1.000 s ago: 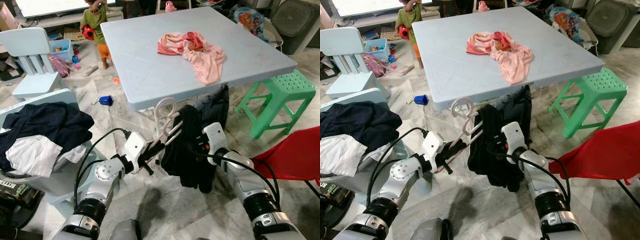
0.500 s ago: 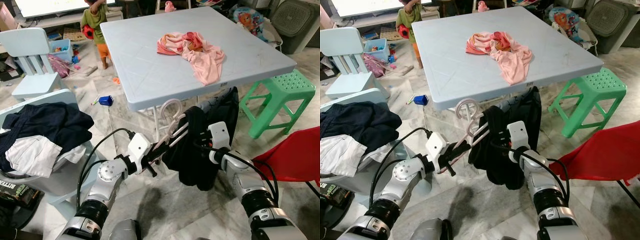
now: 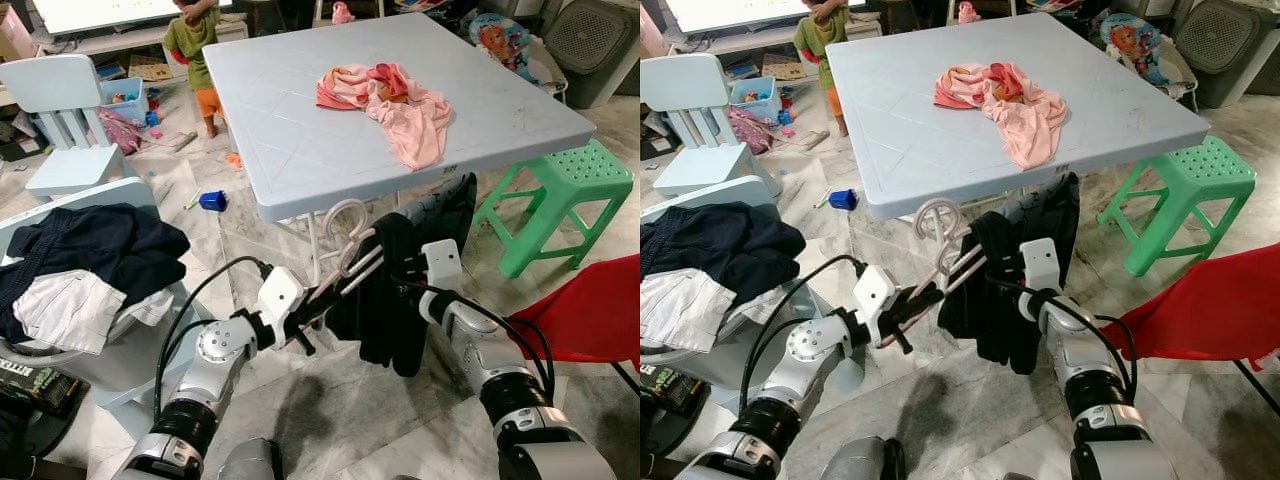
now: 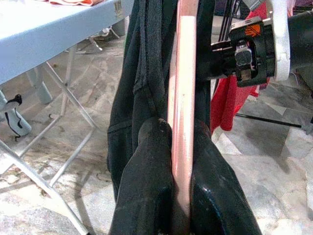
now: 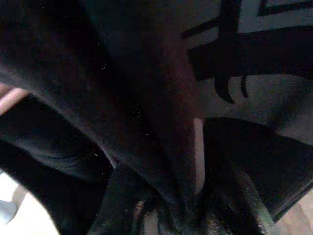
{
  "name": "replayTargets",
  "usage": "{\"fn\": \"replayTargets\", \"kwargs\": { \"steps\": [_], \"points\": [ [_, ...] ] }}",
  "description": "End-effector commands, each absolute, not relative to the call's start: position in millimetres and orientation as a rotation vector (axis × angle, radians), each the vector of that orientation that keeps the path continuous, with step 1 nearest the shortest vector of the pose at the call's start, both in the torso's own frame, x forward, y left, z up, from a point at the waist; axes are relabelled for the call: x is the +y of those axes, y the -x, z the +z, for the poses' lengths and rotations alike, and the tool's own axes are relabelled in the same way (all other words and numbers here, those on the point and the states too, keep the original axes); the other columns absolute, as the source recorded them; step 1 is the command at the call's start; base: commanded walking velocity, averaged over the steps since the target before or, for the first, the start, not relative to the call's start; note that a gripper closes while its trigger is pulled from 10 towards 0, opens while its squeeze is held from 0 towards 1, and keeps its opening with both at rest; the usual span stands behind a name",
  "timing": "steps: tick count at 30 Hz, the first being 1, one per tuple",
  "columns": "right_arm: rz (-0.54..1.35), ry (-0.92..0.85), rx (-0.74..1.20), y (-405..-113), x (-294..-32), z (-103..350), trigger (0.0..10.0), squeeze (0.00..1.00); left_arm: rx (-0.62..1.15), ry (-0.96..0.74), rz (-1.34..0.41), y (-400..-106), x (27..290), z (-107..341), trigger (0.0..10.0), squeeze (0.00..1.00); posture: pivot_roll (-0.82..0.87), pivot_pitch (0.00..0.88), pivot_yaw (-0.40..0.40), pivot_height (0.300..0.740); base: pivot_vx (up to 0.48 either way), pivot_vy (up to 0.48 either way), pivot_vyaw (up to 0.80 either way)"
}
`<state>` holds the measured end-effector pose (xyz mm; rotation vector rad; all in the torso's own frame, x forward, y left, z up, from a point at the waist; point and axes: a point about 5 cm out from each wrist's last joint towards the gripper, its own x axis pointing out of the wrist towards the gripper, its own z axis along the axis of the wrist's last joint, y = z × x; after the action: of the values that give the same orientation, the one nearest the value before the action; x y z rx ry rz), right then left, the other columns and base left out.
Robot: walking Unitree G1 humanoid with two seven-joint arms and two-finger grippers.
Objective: Hang hanger
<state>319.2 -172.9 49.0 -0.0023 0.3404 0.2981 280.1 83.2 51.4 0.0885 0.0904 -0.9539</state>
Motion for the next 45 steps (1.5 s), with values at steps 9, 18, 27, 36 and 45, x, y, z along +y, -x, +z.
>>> {"fn": "replayTargets", "kwargs": {
  "steps": [9,18,27,36,45],
  "points": [
    [0.149,-0.066,0.151,-326,-185,75,0.0,0.0,0.01,-0.166,-0.969,-285,81,64,0.0,0.0,-0.05,0.0,0.016,0.74,0.0,0.0,0.0],
    [-0.059,-0.084,-0.089,-337,-208,129,0.0,0.0,0.067,-0.259,-0.974,-279,92,52,0.0,0.0,-0.05,0.0,0.023,0.74,0.0,0.0,0.0],
    [-0.373,-0.04,-0.135,-349,-247,159,0.0,0.0,0.12,-0.318,-1.012,-263,102,40,0.0,0.0,-0.04,0.0,0.027,0.74,0.0,0.0,0.0],
    [-0.573,-0.015,-0.042,-346,-268,145,0.0,0.0,0.093,-0.414,-1.047,-246,110,42,0.0,0.0,-0.02,0.0,0.019,0.74,0.0,0.0,0.0],
    [-0.559,0.105,0.023,-320,-281,117,0.0,0.0,0.096,-0.22,-0.71,-244,124,42,0.9,0.0,-0.01,0.0,0.0,0.74,0.0,0.0,0.0]
  ]
}}
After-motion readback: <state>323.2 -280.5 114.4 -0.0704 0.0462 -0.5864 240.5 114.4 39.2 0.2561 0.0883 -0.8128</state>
